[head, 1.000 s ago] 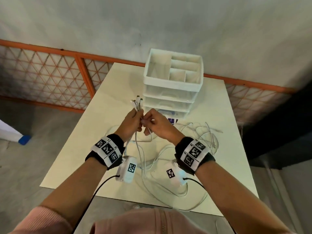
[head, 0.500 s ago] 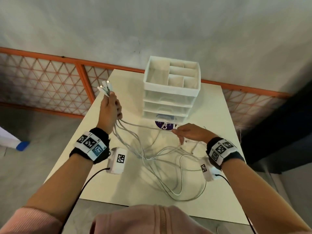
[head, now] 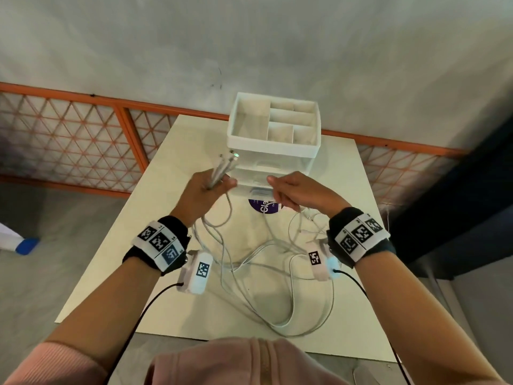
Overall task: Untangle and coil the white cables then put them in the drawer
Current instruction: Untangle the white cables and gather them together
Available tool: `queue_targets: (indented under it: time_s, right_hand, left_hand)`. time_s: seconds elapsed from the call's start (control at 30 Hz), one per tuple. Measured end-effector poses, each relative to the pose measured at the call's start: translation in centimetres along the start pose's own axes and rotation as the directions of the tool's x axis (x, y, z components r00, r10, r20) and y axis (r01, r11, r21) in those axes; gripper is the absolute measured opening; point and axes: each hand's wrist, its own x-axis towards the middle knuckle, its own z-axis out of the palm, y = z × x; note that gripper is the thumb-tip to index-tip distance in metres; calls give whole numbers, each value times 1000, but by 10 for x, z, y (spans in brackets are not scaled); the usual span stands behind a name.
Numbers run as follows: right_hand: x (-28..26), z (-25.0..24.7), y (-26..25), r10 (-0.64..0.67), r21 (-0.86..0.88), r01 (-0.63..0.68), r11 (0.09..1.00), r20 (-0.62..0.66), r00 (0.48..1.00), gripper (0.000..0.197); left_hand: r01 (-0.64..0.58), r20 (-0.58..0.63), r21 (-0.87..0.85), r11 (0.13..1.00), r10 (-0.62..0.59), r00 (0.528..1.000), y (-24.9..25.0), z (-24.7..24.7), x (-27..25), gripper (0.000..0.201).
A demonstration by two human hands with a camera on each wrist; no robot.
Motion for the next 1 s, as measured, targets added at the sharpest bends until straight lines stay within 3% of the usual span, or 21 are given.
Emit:
queue_targets:
  time_s: [0.1, 0.27, 0.43, 0.63, 0.7, 0.77, 0.83, 0.93, 1.0]
  right_hand:
    - [-11, -17, 32, 99, -27, -99, 995, -22, 995, 62]
    - [-27, -43, 72, 258, -197, -272, 942, -93, 962, 55]
    - [-34, -20, 112, 428, -387, -379, 841, 47, 902, 43]
    - [-42, 31, 135, 645, -580, -428, 693, 234, 727, 33]
    - [-39, 33, 130, 610, -591, -382, 711, 247, 753, 24]
    - [-29, 28, 115, 472, -506, -320, 801, 204, 858, 20]
    - [-16, 17, 90, 296, -313, -260, 913, 72, 953, 19]
    - [-2, 3, 40, 99, -38, -106, 994, -146, 984, 18]
    - [2, -1, 7, -23, 101, 43, 994, -195, 980, 19]
  left_hand:
    - [32, -212, -62, 998, -45, 976, -17, -29, 9, 20]
    - [150, -335, 60, 987, -122, 934, -40, -47, 15, 20]
    - [196, -162, 79, 977, -182, 970, -40, -33, 8, 15]
    - [145, -31, -25, 989, -146, 989, -15, -21, 5, 24]
    - [131, 69, -38, 991, -128, 989, -7, -15, 3, 31]
    - [124, 184, -77, 989, -108, 977, 0, -8, 1, 37]
    - [145, 276, -121, 982, -107, 955, 8, 1, -1, 40]
    - [145, 348, -132, 981, -91, 933, 18, 13, -4, 41]
    - [119, 360, -122, 985, -68, 931, 23, 19, -5, 40]
